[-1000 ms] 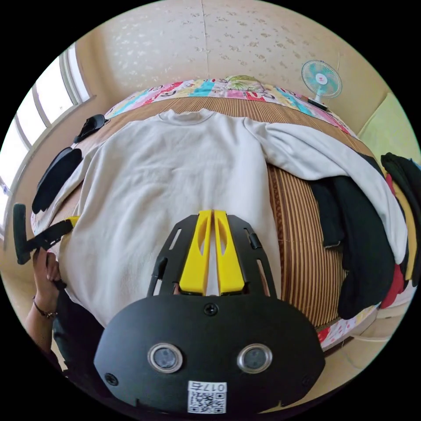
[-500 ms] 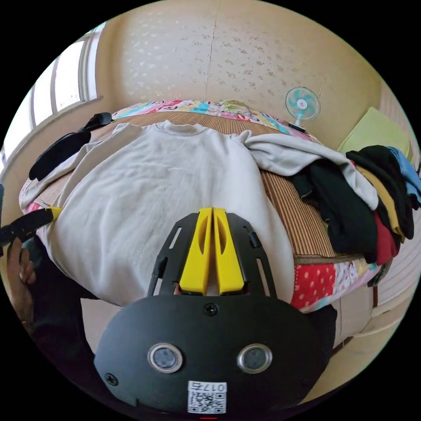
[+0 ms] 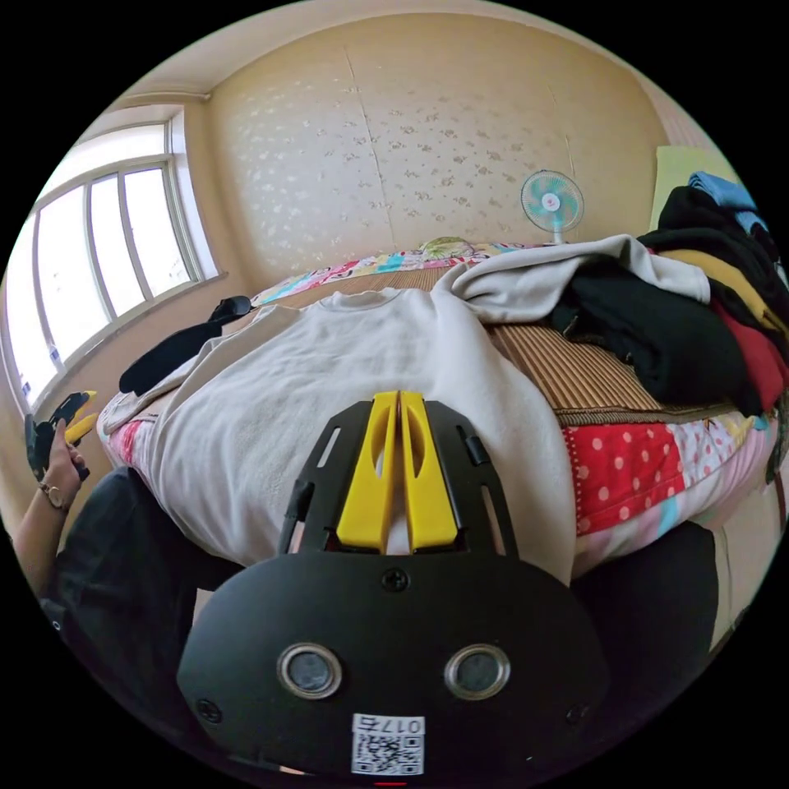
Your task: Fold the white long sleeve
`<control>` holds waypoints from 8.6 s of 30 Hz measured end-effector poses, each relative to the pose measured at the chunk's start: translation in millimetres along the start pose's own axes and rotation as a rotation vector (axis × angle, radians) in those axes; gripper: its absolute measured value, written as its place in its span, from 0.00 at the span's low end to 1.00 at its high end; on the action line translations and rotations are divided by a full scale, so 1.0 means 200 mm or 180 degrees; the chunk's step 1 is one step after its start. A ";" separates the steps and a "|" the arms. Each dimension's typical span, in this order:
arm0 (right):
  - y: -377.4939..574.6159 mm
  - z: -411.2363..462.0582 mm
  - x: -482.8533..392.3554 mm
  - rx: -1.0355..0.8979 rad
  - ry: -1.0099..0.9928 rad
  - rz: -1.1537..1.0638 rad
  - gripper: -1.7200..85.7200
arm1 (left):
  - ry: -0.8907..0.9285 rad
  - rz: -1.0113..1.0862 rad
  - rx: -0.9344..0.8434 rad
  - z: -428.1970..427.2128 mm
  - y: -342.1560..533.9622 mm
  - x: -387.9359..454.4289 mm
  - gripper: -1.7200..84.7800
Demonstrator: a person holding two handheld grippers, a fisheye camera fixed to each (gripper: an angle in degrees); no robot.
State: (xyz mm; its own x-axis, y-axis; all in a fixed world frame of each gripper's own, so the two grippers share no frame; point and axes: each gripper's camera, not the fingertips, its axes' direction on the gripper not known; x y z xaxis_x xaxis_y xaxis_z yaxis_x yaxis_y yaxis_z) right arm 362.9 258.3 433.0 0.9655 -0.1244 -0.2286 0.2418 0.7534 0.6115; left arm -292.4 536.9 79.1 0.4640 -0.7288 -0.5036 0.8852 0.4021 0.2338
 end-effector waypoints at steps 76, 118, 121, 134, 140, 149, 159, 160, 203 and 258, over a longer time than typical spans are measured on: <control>-1.29 -0.43 0.57 -0.0804 0.2158 -0.0346 0.15 | 0.2053 0.1504 -0.2219 0.98 1.08 0.60 0.01; -1.82 -0.37 -0.38 -0.1364 -0.2510 0.0118 0.05 | 0.2366 0.1476 -0.2315 1.01 0.70 0.42 0.01; -1.44 -0.30 -0.24 -0.1557 -0.1240 0.0501 0.03 | 0.2182 0.1529 -0.2201 1.00 0.71 0.44 0.01; -0.35 -0.36 -0.42 -0.0628 0.0568 -0.0671 0.03 | 0.1919 0.1588 -0.2207 1.01 0.73 0.56 0.01; -0.31 -0.26 -0.64 -0.1012 0.1030 -0.1058 0.03 | 0.1483 0.1559 -0.1737 0.79 0.54 0.71 0.01; -0.69 -0.16 -0.65 -0.0451 0.1544 -0.0821 0.07 | 0.0212 0.1583 -0.1682 0.94 0.18 0.68 0.15; -0.94 0.34 -0.56 -0.0558 0.1434 -0.0984 0.13 | 0.0601 0.1388 -0.1513 0.93 0.24 0.64 0.11; -0.95 0.43 -0.54 -0.0798 0.1394 -0.1048 0.10 | 0.0639 0.1462 -0.1415 0.90 0.23 0.69 0.09; -0.84 0.57 -0.38 -0.1807 0.1396 -0.0493 0.05 | -0.0032 0.2875 -0.3334 1.54 1.03 1.13 0.01; -0.89 -0.03 0.25 -0.0938 -0.0054 0.0322 0.02 | -0.0047 0.2436 -0.2632 1.63 0.70 1.27 0.01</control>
State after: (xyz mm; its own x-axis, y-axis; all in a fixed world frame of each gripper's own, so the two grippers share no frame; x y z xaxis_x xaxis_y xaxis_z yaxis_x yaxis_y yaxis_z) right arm 366.6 122.1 308.7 0.9854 -0.0481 -0.1635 0.1085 0.9169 0.3840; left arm -40.6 227.6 254.5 0.8808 -0.1371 -0.4531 0.0770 0.9859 -0.1488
